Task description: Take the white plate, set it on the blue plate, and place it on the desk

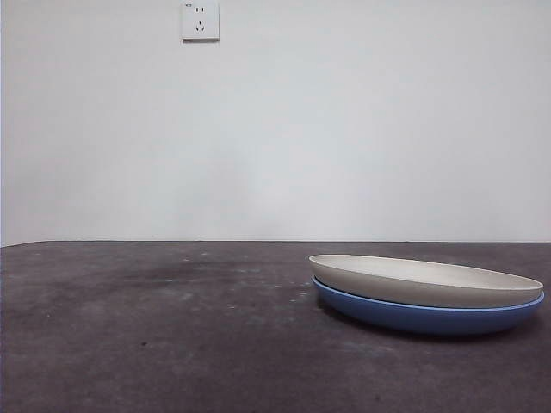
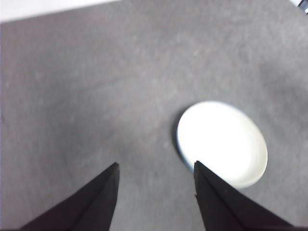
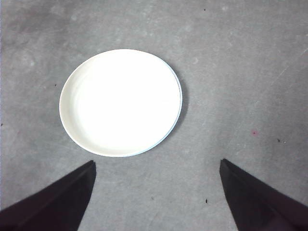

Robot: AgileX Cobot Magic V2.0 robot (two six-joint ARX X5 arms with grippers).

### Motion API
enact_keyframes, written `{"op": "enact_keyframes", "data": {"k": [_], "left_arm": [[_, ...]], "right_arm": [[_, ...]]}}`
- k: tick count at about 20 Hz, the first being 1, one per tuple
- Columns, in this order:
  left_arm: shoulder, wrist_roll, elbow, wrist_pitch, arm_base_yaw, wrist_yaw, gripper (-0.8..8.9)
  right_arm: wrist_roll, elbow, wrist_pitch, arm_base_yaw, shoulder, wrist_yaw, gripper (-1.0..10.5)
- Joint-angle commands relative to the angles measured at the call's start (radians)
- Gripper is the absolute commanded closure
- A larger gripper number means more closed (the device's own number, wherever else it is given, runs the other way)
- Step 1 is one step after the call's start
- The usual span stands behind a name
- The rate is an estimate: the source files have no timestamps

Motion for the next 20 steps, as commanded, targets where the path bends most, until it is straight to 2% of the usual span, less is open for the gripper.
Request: {"op": "enact_keyframes", "data": {"k": [1,3,7,10,20], "left_arm": [[-0.106,-0.006,-0.174,0.052,-0.003,-0.001,5.67],[-0.201,-0.005,-0.307,0.083,-0.003,0.03,5.67],[-0.336,0.009,-0.526,0.105,-0.003,0.218,5.67],[-0.375,0.039,-0.624,0.1,-0.003,0.355,5.67],[-0.376,0.048,-0.64,0.117,-0.003,0.391,5.67]], "right_arm": [[0.011,0.018,0.01,0.003,0.008,-0.001,5.3],[0.02,0.018,0.01,0.003,0.008,-0.001,5.3],[0.025,0.018,0.009,0.003,0.008,-0.001,5.3],[0.025,0.018,0.0,0.003,0.008,-0.001,5.3],[0.033,0.018,-0.015,0.003,0.008,-0.001,5.3]]}}
